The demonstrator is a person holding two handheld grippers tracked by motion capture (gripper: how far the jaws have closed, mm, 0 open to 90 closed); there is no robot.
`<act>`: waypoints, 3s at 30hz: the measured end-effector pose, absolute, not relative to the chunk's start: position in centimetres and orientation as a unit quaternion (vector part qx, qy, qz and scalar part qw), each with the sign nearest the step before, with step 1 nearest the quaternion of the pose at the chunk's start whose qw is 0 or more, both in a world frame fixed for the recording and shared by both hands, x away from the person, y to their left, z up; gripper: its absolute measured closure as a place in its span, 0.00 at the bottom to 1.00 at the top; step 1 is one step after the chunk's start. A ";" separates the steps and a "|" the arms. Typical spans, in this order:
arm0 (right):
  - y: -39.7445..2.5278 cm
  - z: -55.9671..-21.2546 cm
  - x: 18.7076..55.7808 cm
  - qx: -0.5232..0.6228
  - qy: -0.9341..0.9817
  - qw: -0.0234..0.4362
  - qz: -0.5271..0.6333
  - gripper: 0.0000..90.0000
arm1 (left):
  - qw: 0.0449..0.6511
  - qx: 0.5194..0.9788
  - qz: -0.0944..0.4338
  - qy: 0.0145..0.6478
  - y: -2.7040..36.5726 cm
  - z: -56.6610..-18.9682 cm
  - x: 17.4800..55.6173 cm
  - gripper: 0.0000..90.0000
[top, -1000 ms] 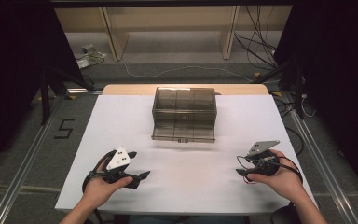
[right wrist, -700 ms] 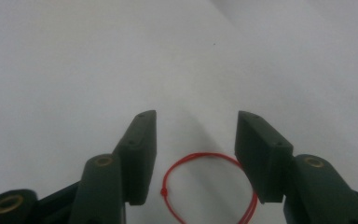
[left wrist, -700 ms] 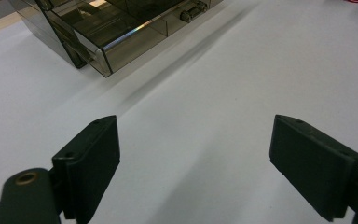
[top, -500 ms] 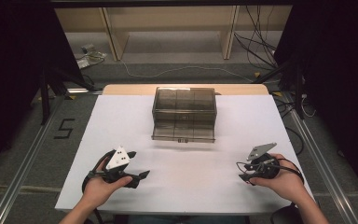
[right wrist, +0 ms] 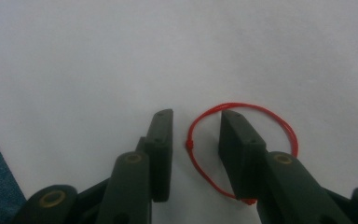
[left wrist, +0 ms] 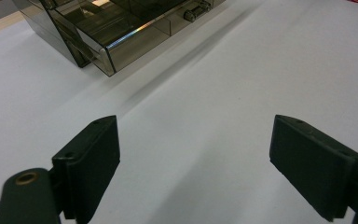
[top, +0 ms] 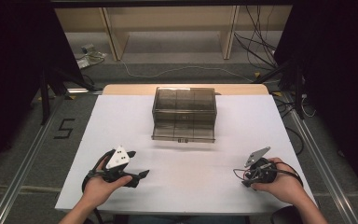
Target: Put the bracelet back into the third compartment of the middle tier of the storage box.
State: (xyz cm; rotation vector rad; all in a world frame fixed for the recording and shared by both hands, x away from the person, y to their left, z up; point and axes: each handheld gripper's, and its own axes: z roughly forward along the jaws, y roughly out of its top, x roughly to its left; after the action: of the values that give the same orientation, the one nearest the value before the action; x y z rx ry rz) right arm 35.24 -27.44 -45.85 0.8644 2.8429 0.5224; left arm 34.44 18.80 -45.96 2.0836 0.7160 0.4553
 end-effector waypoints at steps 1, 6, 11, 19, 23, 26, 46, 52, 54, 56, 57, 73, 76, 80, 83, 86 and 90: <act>-27.3 -45.8 35.2 0.292 0.939 0.062 0.169 0.76 | 0.431 0.836 0.182 0.287 18.8 -46.0 34.4 0.18; -27.2 -45.9 35.1 0.288 0.940 0.063 0.171 0.87 | 0.430 0.836 0.183 0.286 18.7 -46.0 34.4 0.18; -27.6 -46.0 35.4 0.316 0.930 0.045 0.185 0.97 | 0.430 0.837 0.183 0.285 18.7 -46.0 34.4 0.18; -27.9 -46.1 35.6 0.339 0.920 0.036 0.194 0.99 | 0.432 0.836 0.183 0.284 18.7 -46.0 34.4 0.18; -28.2 -46.0 35.6 0.349 0.913 0.037 0.206 0.99 | 0.432 0.836 0.183 0.285 18.7 -46.0 34.4 0.18; -28.3 -45.8 35.7 0.357 0.907 0.043 0.218 0.99 | 0.432 0.836 0.183 0.284 18.7 -46.0 34.4 0.18; -29.0 -44.3 35.8 0.390 0.866 0.088 0.302 0.99 | 0.430 0.837 0.184 0.284 18.7 -46.0 34.4 0.18; -29.2 -44.1 35.8 0.392 0.855 0.101 0.324 0.99 | 0.430 0.837 0.183 0.284 18.7 -46.0 34.5 0.18; -29.2 -44.0 35.8 0.395 0.851 0.106 0.329 0.99 | 0.431 0.836 0.184 0.286 18.7 -46.0 34.5 0.18; -29.2 -43.9 35.8 0.395 0.848 0.110 0.335 0.99 | 0.431 0.836 0.183 0.286 18.7 -46.0 34.5 0.18; -29.3 -43.9 35.8 0.397 0.847 0.112 0.337 0.99 | 0.431 0.836 0.183 0.286 18.7 -46.0 34.5 0.18; -29.3 -43.4 35.8 0.404 0.825 0.133 0.372 0.99 | 0.431 0.836 0.183 0.286 18.7 -46.0 34.5 0.18; -29.3 -43.3 35.8 0.405 0.822 0.135 0.376 0.99 | 0.431 0.836 0.183 0.286 18.7 -46.0 34.5 0.18; -29.3 -43.2 35.8 0.406 0.820 0.139 0.380 0.99 | 0.431 0.836 0.184 0.286 18.8 -45.9 34.5 0.18; -29.3 -43.1 35.8 0.406 0.818 0.142 0.383 0.99 | 0.430 0.836 0.184 0.286 18.7 -45.9 34.5 0.18; -29.3 -43.1 35.8 0.407 0.816 0.143 0.384 0.99 | 0.430 0.836 0.184 0.285 18.7 -45.9 34.5 0.18; -29.2 -43.1 35.8 0.406 0.815 0.144 0.388 0.99 | 0.430 0.836 0.185 0.285 18.7 -45.9 34.5 0.18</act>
State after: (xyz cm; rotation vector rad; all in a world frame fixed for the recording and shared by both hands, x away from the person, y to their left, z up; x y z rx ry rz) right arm 35.84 -29.25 -43.05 1.1715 2.3478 1.1173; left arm 34.50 18.73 -45.95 2.0865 0.7114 0.4608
